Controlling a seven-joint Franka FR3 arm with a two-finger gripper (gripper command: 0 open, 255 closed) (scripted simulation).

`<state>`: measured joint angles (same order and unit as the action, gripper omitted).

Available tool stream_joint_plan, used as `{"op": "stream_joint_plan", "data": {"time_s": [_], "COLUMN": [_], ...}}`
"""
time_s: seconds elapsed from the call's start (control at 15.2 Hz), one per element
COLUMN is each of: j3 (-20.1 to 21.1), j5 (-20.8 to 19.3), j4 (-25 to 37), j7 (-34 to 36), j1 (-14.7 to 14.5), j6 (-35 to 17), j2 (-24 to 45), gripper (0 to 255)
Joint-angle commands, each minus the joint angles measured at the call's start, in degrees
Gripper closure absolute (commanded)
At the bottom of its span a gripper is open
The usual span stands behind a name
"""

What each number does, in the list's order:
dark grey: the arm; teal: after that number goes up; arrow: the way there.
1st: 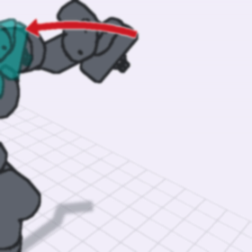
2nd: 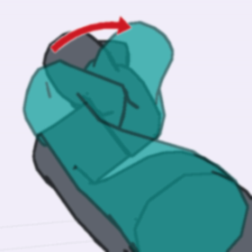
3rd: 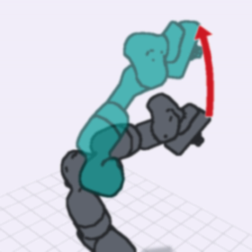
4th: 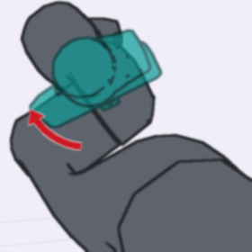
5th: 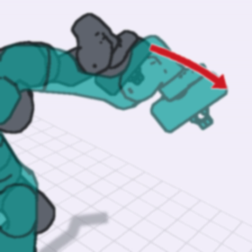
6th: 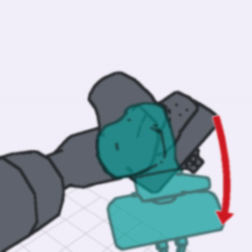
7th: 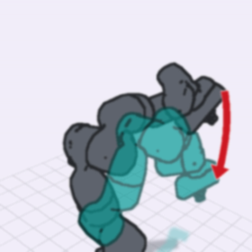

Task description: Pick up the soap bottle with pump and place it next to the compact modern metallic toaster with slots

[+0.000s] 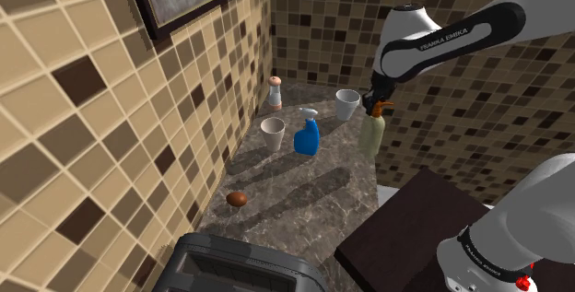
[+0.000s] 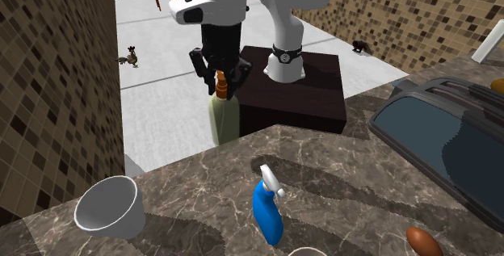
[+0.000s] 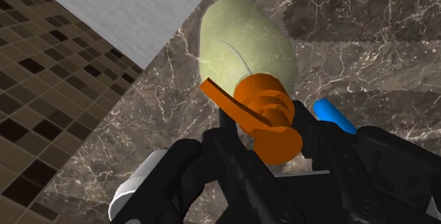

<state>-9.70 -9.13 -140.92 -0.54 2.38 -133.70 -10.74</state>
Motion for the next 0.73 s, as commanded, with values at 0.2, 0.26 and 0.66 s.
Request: {"op": "stream_joint_plan", "data": {"time_s": [0.2, 0.26, 0.66], "j3": [0.2, 0.2, 0.5], "j5": [0.1, 0.1, 0.3], "j4": [2.0, 2.4, 5.2], "j7": [-0.3, -0.3, -0.7], "j1": [-0.1, -0.1, -0.2], "j6": [4.3, 5.1, 10.0], "j2": [-2.3, -2.7, -4.8], "gripper": [255, 255, 255]}}
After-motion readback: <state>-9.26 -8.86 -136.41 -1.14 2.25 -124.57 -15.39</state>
